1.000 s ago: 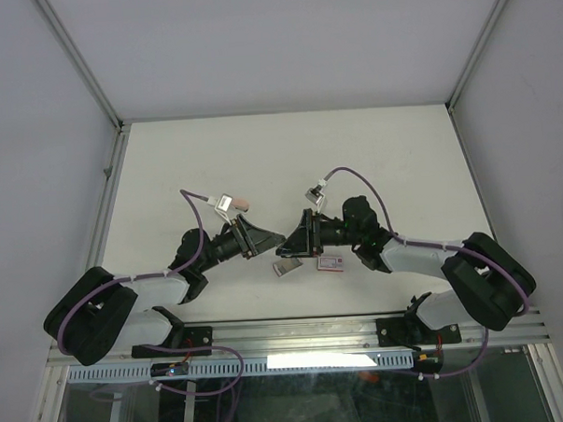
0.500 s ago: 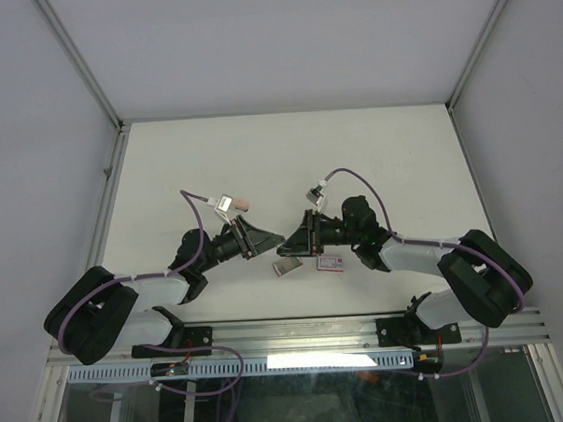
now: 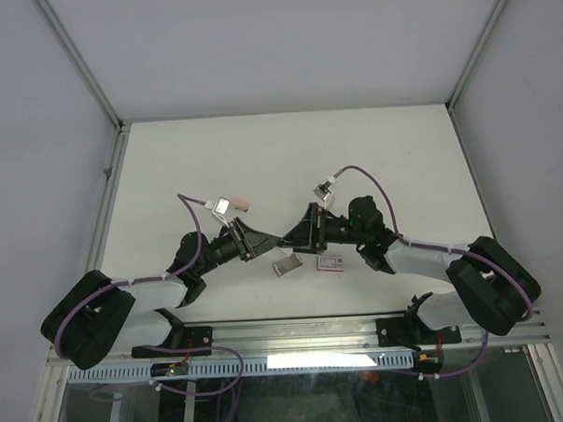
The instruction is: Load the staples into the stapler
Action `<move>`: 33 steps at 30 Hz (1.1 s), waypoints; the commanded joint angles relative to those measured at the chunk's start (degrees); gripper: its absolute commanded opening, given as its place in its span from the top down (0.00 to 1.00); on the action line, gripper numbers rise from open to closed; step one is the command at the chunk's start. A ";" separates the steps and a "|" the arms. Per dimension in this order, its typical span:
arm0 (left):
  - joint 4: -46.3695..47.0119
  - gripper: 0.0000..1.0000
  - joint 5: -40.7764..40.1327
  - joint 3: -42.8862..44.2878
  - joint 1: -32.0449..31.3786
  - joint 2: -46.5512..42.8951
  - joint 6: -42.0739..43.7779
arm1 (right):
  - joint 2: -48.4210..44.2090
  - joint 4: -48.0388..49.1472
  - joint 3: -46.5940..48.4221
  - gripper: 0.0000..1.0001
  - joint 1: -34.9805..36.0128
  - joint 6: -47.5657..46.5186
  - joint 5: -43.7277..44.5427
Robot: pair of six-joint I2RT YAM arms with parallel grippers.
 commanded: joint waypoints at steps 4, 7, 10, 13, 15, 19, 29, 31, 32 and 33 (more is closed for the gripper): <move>7.37 1.00 -9.58 -1.45 -0.41 -4.64 -4.56 | -5.87 7.43 -2.88 0.11 0.92 3.27 8.62; 8.51 1.00 -12.79 -2.06 -0.42 -6.41 -5.09 | -6.23 8.22 -3.54 0.11 2.77 5.00 12.71; 8.58 1.00 -14.57 -2.25 -0.42 -8.18 -4.98 | -5.53 9.83 -3.26 0.11 5.14 6.41 15.86; 7.14 1.00 -14.76 -2.12 -0.42 -9.69 -4.51 | -4.49 12.92 -3.05 0.12 6.37 7.50 17.78; 6.45 1.00 -14.66 -2.18 -0.37 -10.45 -4.48 | -3.70 13.77 -2.45 0.14 6.61 7.83 18.27; 6.22 1.00 -14.54 -2.71 -0.42 -11.52 -4.84 | -2.41 14.48 -1.33 0.22 6.79 7.92 19.04; 5.89 1.00 -13.97 -3.20 -0.42 -12.58 -5.11 | -0.41 15.25 1.13 0.41 6.72 7.61 19.21; 5.89 1.00 -13.97 -3.33 -0.42 -12.60 -5.19 | -0.18 15.29 1.47 0.47 6.73 7.60 19.19; 5.91 1.00 -13.96 -3.29 -0.37 -12.59 -5.19 | -0.14 15.36 1.59 0.50 6.77 7.61 19.13; 5.90 1.00 -13.95 -3.37 -0.42 -12.57 -5.19 | -0.17 15.44 1.57 0.54 6.79 7.63 19.11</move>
